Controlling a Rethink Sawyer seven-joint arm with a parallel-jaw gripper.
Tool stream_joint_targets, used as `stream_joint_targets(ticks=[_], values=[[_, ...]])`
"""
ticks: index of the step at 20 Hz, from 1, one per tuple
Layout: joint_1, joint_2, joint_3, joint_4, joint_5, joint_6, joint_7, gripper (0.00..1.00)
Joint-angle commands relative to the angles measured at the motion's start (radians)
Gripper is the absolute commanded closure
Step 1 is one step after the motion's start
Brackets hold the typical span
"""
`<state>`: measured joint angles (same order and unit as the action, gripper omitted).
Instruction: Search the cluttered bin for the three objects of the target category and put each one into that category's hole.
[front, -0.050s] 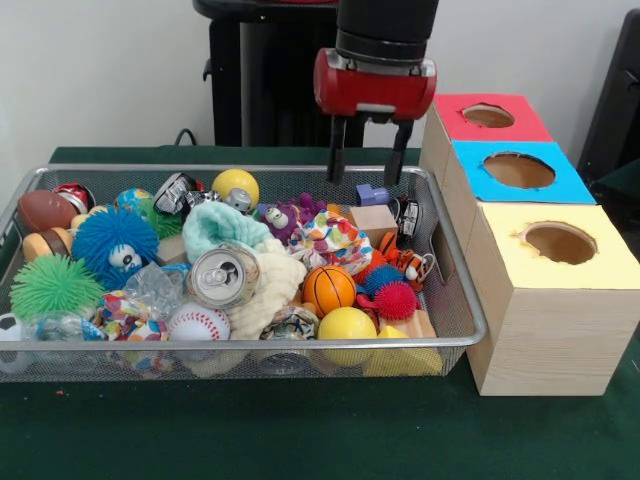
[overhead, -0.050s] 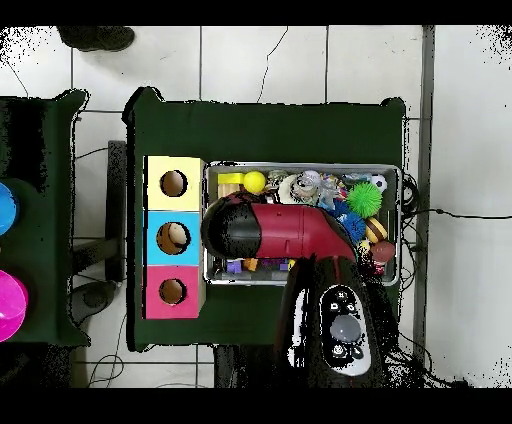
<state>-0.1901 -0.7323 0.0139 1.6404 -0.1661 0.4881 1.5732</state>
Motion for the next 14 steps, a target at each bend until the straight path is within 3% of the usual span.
stream_joint_targets(ticks=[1,14], values=[[-0.007,0.115,0.010,-0.140,0.009,0.009,0.143,0.00],[0.007,0.189,-0.027,-0.188,-0.047,-0.023,0.117,0.00]])
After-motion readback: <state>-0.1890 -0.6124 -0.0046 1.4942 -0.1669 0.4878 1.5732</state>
